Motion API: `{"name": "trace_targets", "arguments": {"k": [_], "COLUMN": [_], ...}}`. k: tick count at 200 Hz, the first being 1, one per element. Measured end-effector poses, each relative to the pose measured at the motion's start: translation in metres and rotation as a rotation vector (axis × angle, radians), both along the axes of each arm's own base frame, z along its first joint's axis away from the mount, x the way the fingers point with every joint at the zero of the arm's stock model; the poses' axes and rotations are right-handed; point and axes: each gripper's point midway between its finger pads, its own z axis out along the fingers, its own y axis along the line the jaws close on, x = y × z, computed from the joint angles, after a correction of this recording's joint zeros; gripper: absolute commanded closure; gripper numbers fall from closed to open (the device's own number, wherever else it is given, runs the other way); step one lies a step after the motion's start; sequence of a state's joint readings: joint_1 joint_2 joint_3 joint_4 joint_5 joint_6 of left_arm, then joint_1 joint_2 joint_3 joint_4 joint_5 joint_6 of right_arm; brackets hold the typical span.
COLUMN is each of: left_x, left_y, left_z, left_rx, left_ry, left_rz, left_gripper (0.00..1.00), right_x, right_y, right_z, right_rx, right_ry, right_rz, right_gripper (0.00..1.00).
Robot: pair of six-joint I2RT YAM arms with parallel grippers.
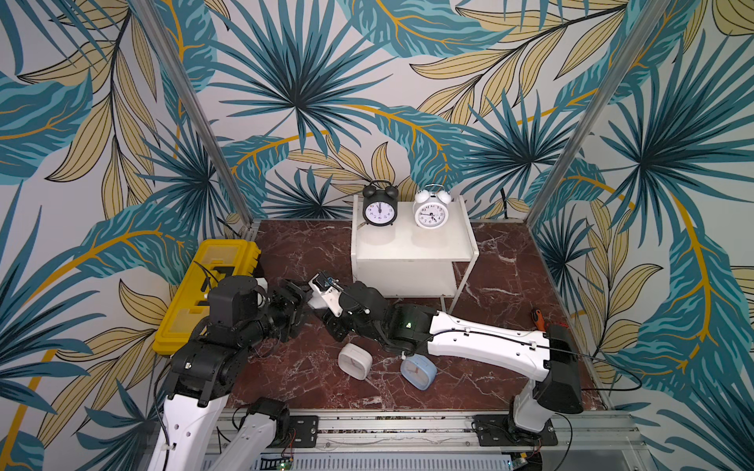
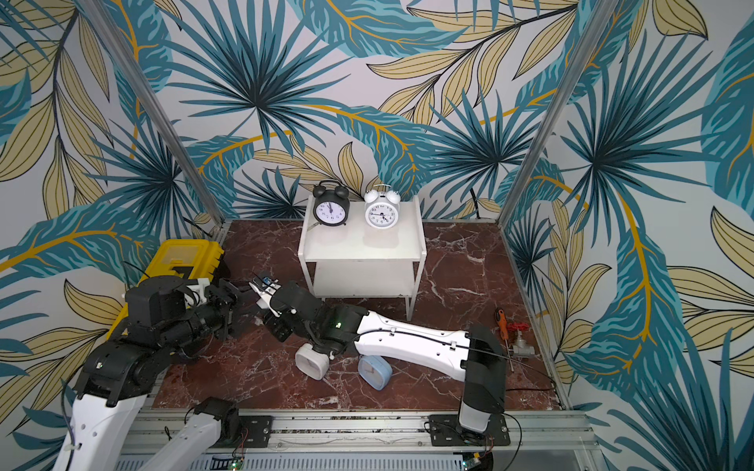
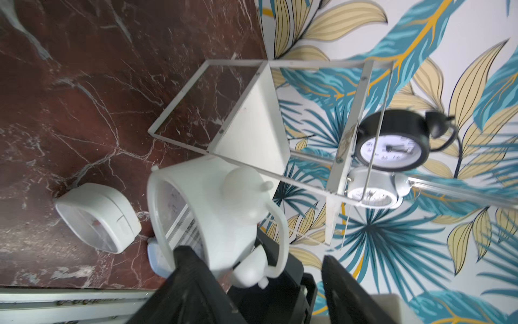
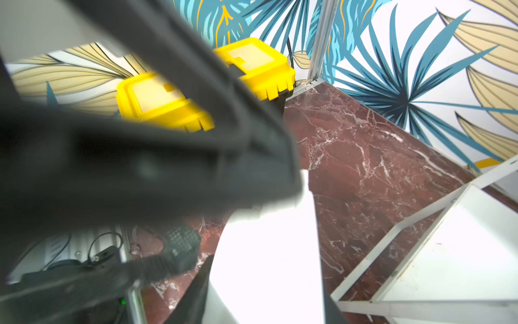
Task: Place the alarm clocks on the shelf by style
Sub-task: Pick up the alarm from the center of the board.
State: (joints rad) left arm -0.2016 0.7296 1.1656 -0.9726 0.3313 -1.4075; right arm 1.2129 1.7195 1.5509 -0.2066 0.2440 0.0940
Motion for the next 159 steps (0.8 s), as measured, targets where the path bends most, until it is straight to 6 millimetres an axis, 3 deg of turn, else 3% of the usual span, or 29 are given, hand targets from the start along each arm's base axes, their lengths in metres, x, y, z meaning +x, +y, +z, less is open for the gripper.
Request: {"name": "trace_targets", "arguments": {"k": [31,51,93,130,159], "left_x": [0.011,0.021,0.038,0.056,0.058], "left_y": [0.014,0.025,0.036,0.012,-0.023], "left_z": [0.006,0.025,0.058,0.077,0.056], "left_rx": [0.099,0.193,0.355,0.399,0.399], "left_ry": [-0.050,-0.122,-0.312,-0.494,-0.552], "left_rz": [0.042,0.066,0.071,-0.074,-0.245], "left_gripper": [0.00,0.00,0.00,0.00,0.00], "right_x": [-0.017,-0.029,-0.044,-0.046,-0.043], "right_y": [-0.004,-0.013,-0.073,-0.132,-0.171], "right_z": [0.013,0.027,0.072,0.101,0.109], "right_rx": [0.026,0.058,0.163,0.248,0.289], "right_ry": [0.008,0.013,0.012,0.030,0.057], "right_rz": [0.044,0.063,0.024,-0.055,-0.110], "right_gripper": [0.84,0.84,0.83,0.82,0.80]}}
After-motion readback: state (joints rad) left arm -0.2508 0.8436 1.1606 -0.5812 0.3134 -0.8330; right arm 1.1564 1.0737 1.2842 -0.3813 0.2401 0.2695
